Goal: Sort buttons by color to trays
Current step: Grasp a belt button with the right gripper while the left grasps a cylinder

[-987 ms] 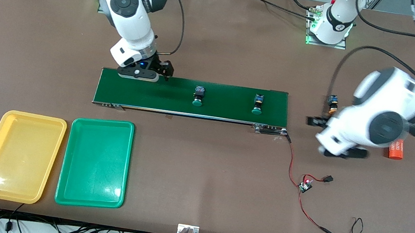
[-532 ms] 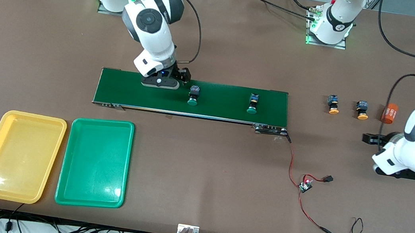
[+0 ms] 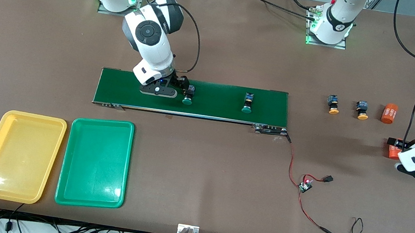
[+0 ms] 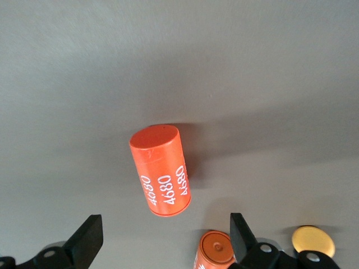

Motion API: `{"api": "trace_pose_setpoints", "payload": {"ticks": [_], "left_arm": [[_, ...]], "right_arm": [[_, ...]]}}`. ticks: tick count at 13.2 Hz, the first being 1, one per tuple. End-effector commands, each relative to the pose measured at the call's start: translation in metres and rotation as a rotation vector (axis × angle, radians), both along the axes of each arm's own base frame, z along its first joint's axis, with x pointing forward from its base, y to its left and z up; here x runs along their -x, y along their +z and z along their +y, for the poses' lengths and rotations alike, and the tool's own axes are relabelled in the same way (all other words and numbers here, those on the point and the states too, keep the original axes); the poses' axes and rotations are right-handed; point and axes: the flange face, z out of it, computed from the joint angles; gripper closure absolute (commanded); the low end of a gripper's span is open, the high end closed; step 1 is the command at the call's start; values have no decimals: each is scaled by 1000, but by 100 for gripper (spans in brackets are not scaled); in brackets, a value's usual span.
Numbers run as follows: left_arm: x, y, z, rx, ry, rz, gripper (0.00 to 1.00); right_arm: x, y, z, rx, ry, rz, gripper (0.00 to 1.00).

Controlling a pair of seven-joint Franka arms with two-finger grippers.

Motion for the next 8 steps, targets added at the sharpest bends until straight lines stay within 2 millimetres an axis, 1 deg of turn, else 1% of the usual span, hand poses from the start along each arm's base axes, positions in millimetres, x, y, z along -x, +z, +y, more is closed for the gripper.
{"api": "trace_pose_setpoints", "payload": {"ticks": [1, 3, 4, 5, 7, 8], "left_arm": [[15, -16, -13, 13, -70, -8, 0], [18, -18, 5, -26, -91, -26, 0], [14, -25, 9, -27, -117, -64, 0], [17, -35, 19, -18, -113, -85, 0], [19, -47, 20, 1, -109, -80, 1], [20, -53, 19, 11, -108, -74, 14]], "right_arm": [[-3, 2, 3, 12, -16, -4, 0], [1, -4, 7, 17, -57, 5, 0], [4, -6, 11, 18, -48, 8, 0], [5, -10, 12, 23, -46, 14, 0], [7, -11, 14, 23, -40, 15, 0], [8, -15, 14, 27, -40, 21, 0]]}}
